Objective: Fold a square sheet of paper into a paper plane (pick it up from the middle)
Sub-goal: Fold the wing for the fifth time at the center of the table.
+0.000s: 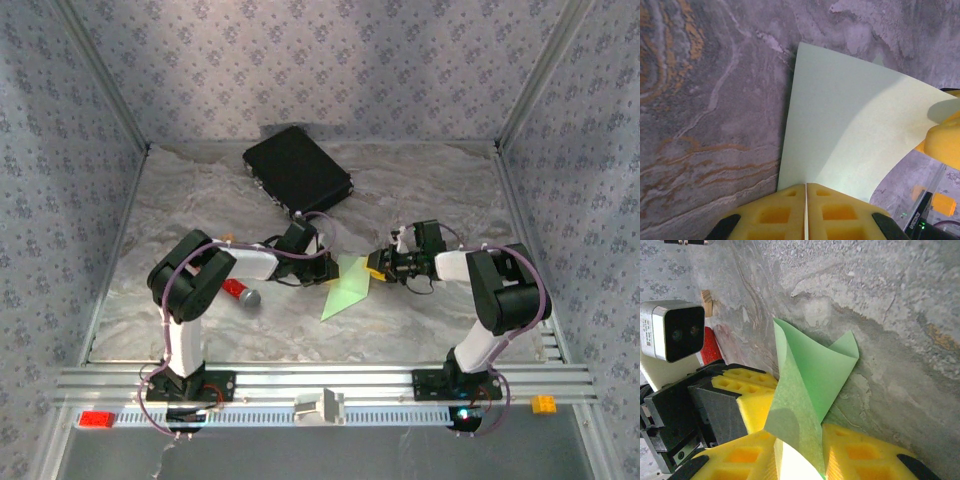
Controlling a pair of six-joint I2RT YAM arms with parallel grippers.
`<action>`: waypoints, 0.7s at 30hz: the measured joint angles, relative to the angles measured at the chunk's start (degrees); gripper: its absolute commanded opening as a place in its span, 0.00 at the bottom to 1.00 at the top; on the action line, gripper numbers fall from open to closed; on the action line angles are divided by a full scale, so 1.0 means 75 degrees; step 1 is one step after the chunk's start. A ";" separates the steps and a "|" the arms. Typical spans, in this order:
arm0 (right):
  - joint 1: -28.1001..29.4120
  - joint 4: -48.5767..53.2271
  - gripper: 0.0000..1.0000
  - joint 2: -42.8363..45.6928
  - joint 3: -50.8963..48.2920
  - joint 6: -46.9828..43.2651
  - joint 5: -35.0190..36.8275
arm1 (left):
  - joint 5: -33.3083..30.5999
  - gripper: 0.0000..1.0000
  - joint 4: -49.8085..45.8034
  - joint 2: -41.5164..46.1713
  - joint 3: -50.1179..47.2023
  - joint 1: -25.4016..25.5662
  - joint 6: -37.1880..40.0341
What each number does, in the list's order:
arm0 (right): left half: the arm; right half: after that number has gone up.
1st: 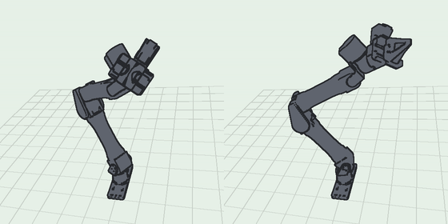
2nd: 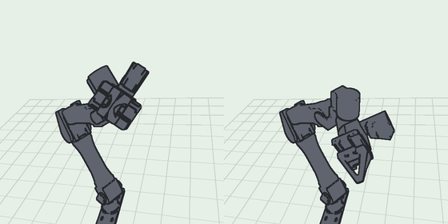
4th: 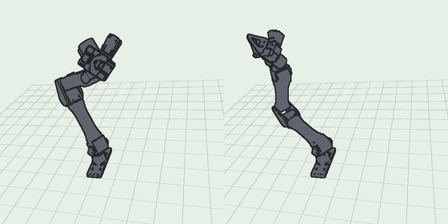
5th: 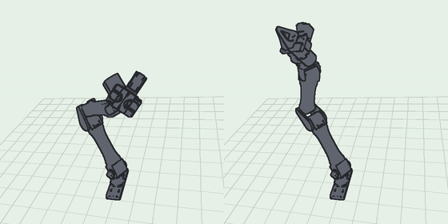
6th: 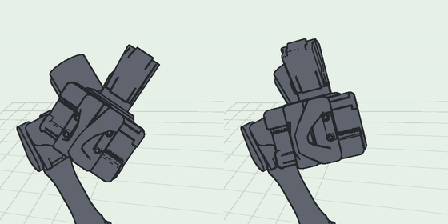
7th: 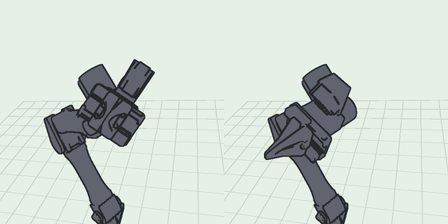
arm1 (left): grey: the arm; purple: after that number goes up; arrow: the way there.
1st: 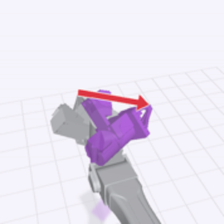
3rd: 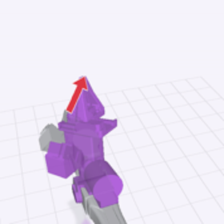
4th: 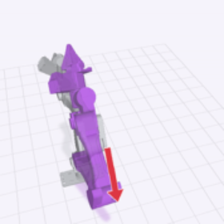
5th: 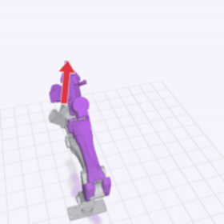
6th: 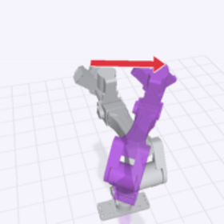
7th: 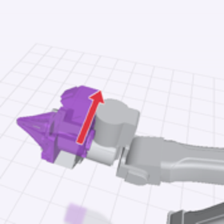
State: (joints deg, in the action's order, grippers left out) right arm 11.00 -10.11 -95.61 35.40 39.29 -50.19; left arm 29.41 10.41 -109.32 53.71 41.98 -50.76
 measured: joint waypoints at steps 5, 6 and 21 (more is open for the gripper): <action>0.0000 0.0090 0.33 0.0000 0.0017 -0.0233 0.0035 | 0.0195 0.09 0.0221 -0.0044 -0.0073 -0.0079 -0.0128; 0.0000 0.0128 0.33 0.0000 0.0032 -0.0309 0.0038 | 0.0254 0.09 0.0254 -0.0055 -0.0087 -0.0099 -0.0157; 0.0297 0.0227 0.32 0.0000 0.0006 -0.0729 0.0003 | 0.0507 0.09 0.0848 -0.0099 -0.0341 -0.0204 -0.0507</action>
State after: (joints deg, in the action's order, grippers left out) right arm 13.23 -8.40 -95.61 35.44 33.82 -50.17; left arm 33.21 16.78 -110.06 51.16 40.45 -54.57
